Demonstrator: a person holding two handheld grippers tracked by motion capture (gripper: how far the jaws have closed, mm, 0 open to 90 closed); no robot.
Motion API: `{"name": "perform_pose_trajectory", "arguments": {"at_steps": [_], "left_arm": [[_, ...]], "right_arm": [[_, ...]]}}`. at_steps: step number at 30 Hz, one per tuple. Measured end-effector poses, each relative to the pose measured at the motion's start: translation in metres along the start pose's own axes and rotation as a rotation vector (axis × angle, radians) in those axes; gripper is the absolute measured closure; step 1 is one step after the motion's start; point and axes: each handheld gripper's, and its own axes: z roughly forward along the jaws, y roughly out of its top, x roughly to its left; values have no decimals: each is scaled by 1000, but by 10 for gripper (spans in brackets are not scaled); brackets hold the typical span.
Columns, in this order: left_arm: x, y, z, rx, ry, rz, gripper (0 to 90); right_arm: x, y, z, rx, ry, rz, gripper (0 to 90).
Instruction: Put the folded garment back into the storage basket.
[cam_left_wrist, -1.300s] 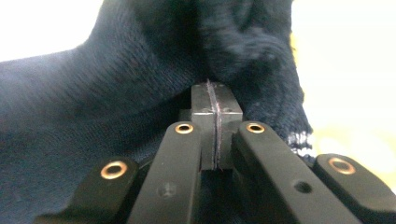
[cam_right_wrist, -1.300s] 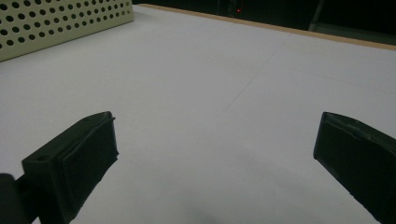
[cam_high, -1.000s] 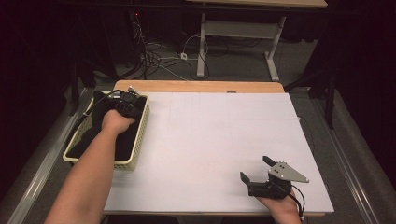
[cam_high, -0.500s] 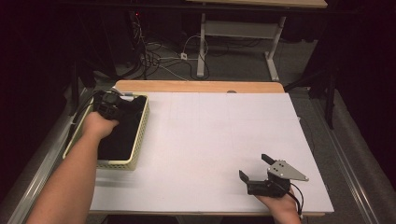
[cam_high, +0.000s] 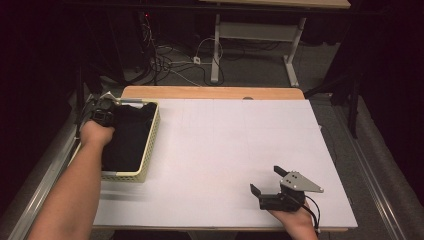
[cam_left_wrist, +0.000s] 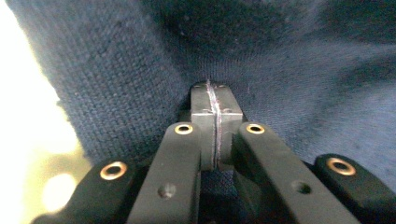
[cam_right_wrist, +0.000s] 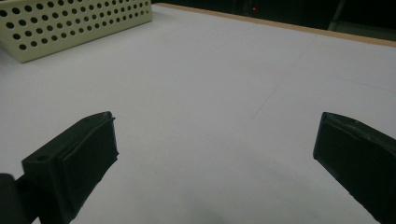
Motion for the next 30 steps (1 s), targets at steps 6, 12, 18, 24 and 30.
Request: {"name": "perform_pose_trajectory", "arguments": {"at_steps": [6, 12, 18, 24, 30], "left_arm": [[2, 1, 4, 13, -16, -12, 878], [4, -5, -7, 18, -116, 23, 877], [-3, -18, -32, 1, -158, 100, 878], [-17, -44, -61, 50, -203, 180, 877], [-17, -64, -76, 157, -218, 181, 852]], "right_arm": [[1, -2, -1, 8, 2, 0, 1], [-2, -2, -2, 14, -6, 1, 1], [-7, 0, -2, 13, -8, -6, 1], [-12, 6, -1, 0, -5, -7, 1], [-25, 16, 7, -13, -17, -17, 1]]}}
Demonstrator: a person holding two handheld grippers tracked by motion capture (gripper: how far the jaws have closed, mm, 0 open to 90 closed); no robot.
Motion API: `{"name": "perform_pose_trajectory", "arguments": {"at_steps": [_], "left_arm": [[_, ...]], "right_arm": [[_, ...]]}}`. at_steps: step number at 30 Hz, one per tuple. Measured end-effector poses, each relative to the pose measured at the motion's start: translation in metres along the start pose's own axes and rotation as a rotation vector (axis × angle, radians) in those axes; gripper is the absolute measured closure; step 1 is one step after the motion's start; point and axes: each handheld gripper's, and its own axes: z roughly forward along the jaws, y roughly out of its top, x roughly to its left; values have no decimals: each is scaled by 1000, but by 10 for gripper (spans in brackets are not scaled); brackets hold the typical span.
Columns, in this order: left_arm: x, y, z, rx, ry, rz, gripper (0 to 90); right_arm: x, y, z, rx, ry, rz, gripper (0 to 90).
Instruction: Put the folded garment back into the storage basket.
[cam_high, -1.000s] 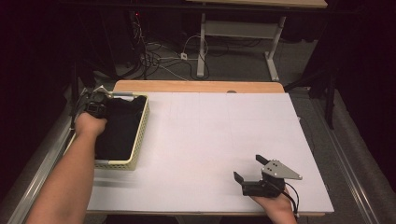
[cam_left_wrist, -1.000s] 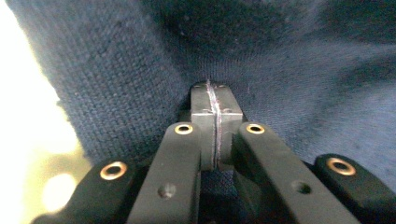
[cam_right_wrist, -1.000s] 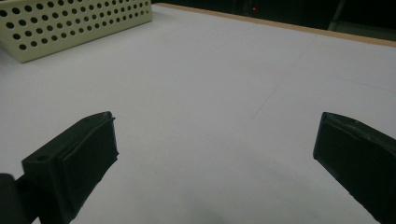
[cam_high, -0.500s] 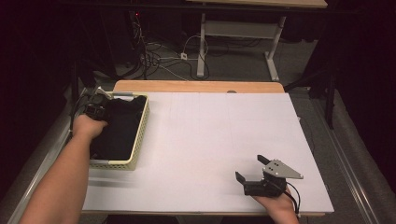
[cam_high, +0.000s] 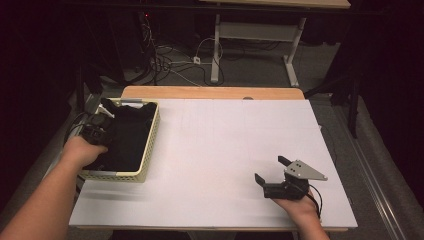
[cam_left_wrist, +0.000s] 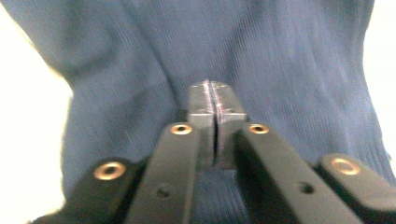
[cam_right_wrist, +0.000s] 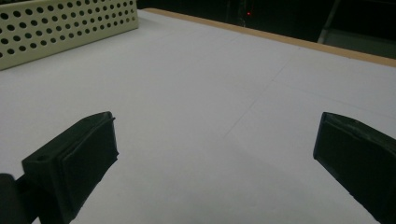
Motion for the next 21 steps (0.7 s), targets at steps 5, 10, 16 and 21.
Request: {"name": "perform_pose_trajectory", "arguments": {"at_steps": [5, 10, 16, 21], "left_arm": [[-5, -10, -3, 89, -4, -4, 808], [-15, -16, -13, 137, -24, -29, 716], [-22, -15, -17, 197, -47, -35, 365], [-26, -13, -23, 208, -53, -68, 84]], "right_arm": [[-10, 1, 5, -9, 1, 4, 1], [-15, -2, 2, -24, 14, 4, 1], [-16, -3, -4, -62, 32, 2, 1], [-17, -4, -5, -77, 47, 2, 1]]}}
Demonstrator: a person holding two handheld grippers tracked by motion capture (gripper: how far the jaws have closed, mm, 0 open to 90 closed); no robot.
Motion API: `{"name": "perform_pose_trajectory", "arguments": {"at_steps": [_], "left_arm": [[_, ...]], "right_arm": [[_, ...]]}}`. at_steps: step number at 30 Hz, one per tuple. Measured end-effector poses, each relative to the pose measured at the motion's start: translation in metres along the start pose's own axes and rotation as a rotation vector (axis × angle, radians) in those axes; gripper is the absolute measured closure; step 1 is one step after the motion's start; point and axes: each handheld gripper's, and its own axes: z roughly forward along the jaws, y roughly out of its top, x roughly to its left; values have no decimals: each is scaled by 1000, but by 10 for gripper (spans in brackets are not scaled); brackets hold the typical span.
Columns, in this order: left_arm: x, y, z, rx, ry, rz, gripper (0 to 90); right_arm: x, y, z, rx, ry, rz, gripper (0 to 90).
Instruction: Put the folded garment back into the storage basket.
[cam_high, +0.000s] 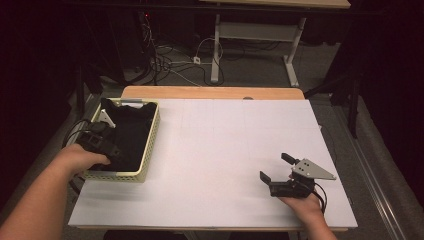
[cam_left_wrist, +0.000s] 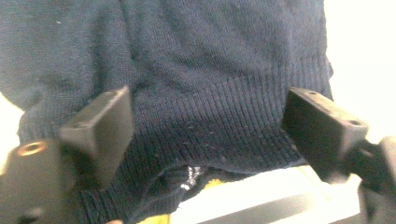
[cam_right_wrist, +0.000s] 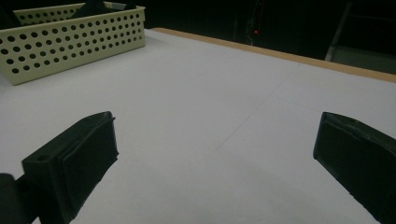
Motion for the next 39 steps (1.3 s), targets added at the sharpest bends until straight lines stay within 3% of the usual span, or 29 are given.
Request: {"name": "perform_pose_trajectory", "arguments": {"at_steps": [1, 3, 12, 17, 22, 23, 26, 27, 28, 31, 39], "left_arm": [[-1, 1, 0, 4, -14, -6, 84], [-5, 4, 0, 18, -14, -25, 0], [-16, 13, 1, 62, 20, -31, 0], [-24, 11, -10, 64, 49, -29, 0], [-34, 3, -35, 49, 66, -27, 0], [-40, 0, -44, 48, 69, -19, 0], [-48, -1, -50, 46, 74, -12, 0], [-58, -1, -52, 53, 75, 7, 0], [-58, -1, -52, 53, 75, 7, 0], [-79, 3, -49, 67, 62, 49, 0], [-109, 13, -36, 79, 45, 104, 0]], "right_arm": [[0, 0, 0, -3, 2, -1, 1], [-1, 1, -1, -8, 6, 9, 1], [-1, -1, 3, -2, 18, 12, 1], [-2, -4, 2, 3, 20, 19, 1], [-3, -4, 0, -2, 20, 22, 1], [-3, -4, 0, -1, 18, 22, 1], [-4, -5, -1, -1, 11, 26, 1], [-6, -5, -2, -2, 1, 29, 1], [-6, -5, -2, -2, 1, 29, 1], [-9, -6, -4, 1, -16, 31, 1], [-14, -8, -8, 1, -35, 44, 1]]}}
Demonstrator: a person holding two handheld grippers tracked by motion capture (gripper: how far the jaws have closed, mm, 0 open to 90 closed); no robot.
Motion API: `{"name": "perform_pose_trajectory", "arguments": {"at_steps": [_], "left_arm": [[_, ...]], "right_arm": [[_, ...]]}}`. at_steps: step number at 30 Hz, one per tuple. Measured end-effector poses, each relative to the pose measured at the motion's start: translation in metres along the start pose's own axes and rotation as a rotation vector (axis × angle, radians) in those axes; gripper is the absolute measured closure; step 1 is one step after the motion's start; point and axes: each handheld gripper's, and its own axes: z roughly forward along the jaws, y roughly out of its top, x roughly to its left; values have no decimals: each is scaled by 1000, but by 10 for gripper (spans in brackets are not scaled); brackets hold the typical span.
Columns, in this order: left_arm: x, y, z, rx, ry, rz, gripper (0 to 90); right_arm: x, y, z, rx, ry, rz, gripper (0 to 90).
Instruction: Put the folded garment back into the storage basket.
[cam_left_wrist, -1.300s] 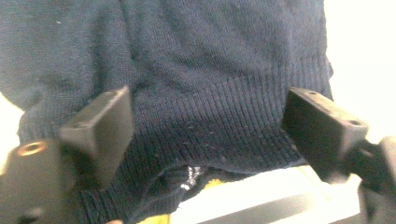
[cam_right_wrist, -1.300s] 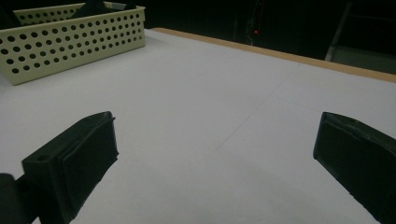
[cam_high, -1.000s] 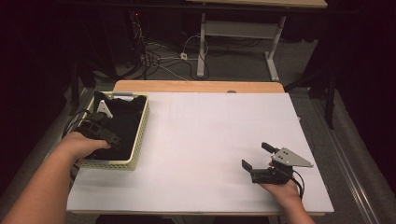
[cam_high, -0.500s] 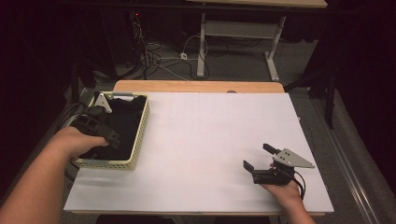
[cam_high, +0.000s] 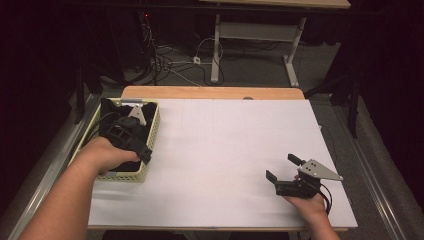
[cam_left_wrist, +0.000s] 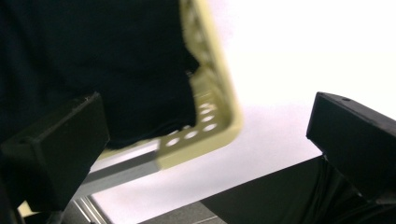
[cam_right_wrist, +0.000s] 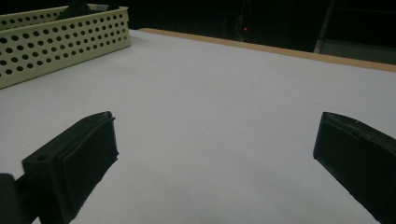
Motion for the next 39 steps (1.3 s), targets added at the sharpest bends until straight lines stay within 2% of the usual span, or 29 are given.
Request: {"name": "perform_pose_trajectory", "arguments": {"at_steps": [1, 2, 3, 8, 15, 18, 20, 21, 22, 23, 24, 25, 26, 28, 29, 30, 31, 32, 33, 36, 37, 38, 39], "left_arm": [[0, 0, 0, 0, 0, 0, 0], [-9, 5, 2, 5, 0, 22, 0], [-9, 5, 2, 5, 0, 22, 0], [-33, 21, 7, -5, -28, 80, 0], [-50, 31, 13, -11, -44, 124, 0], [-56, 33, 15, -31, -61, 142, 0], [-59, 33, 18, -58, -87, 152, 0], [-61, 33, 21, -101, -104, 167, 0], [-62, 32, 24, -121, -113, 174, 0], [-62, 32, 24, -121, -113, 174, 0], [-66, 30, 29, -172, -128, 198, 0], [-69, 30, 33, -193, -137, 208, 0], [-69, 30, 33, -193, -137, 208, 0], [-75, 28, 41, -242, -143, 228, 0], [-81, 27, 50, -275, -145, 244, 0], [-81, 27, 50, -275, -145, 244, 0], [-86, 26, 59, -318, -143, 267, 0], [-86, 26, 59, -318, -143, 267, 0], [-88, 26, 63, -343, -151, 268, 0], [-89, 24, 75, -431, -194, 258, 0], [-88, 21, 84, -486, -215, 256, 0], [-87, 19, 89, -510, -234, 252, 0], [-87, 19, 89, -510, -234, 252, 0]], "right_arm": [[0, 0, 0, 1, -2, -3, 1], [0, -1, 0, 2, -4, -2, 1], [0, -1, 0, 2, -4, -2, 1], [-3, -1, 0, 3, -12, 4, 1], [-4, -2, -1, 3, -19, 3, 1], [-4, -2, -2, 4, -21, 3, 1], [-4, -2, -2, 1, -22, 8, 1], [-4, -2, -3, 0, -22, 10, 1], [-4, -2, -4, -1, -24, 11, 1], [-4, -2, -4, -1, -24, 11, 1], [-5, -3, -5, -3, -28, 15, 1], [-5, -3, -6, -4, -30, 16, 1], [-5, -3, -6, -4, -30, 16, 1], [-6, -3, -9, -8, -36, 14, 1], [-6, -3, -10, -9, -40, 14, 1], [-6, -3, -10, -9, -40, 14, 1], [-6, -3, -11, -11, -45, 14, 1], [-6, -3, -12, -11, -47, 15, 1], [-6, -3, -12, -8, -50, 14, 1], [-7, -4, -13, -9, -58, 20, 0], [-8, -5, -13, -10, -62, 23, 0], [-8, -6, -14, -12, -65, 22, 0], [-8, -6, -14, -12, -65, 22, 0]]}}
